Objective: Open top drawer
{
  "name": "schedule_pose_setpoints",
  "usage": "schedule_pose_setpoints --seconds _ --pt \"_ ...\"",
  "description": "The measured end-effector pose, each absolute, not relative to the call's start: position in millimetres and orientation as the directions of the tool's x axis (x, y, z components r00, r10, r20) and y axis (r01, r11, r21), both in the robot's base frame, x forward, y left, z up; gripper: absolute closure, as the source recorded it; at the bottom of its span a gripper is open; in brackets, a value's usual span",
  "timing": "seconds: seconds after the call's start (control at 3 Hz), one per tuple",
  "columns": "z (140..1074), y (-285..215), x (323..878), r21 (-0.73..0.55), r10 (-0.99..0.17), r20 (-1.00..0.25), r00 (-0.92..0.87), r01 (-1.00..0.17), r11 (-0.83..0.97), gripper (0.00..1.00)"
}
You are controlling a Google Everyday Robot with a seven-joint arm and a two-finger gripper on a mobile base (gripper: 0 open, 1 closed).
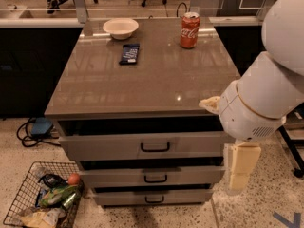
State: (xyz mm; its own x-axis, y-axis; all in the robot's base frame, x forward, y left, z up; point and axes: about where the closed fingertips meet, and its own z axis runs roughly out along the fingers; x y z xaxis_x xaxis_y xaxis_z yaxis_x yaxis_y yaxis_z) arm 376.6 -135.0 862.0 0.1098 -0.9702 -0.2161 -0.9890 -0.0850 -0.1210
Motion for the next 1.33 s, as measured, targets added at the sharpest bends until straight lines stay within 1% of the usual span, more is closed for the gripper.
schedule_pose_setpoints --seconds 0.67,1.33 --pt "790.5 -110.1 375.0 -0.018 -0.989 -0.128 0.076 -0.997 -0.074 0.0" --pt "753.1 -90.8 370.4 0.029 -0.996 -0.048 0.074 -0.997 -0.075 0.0"
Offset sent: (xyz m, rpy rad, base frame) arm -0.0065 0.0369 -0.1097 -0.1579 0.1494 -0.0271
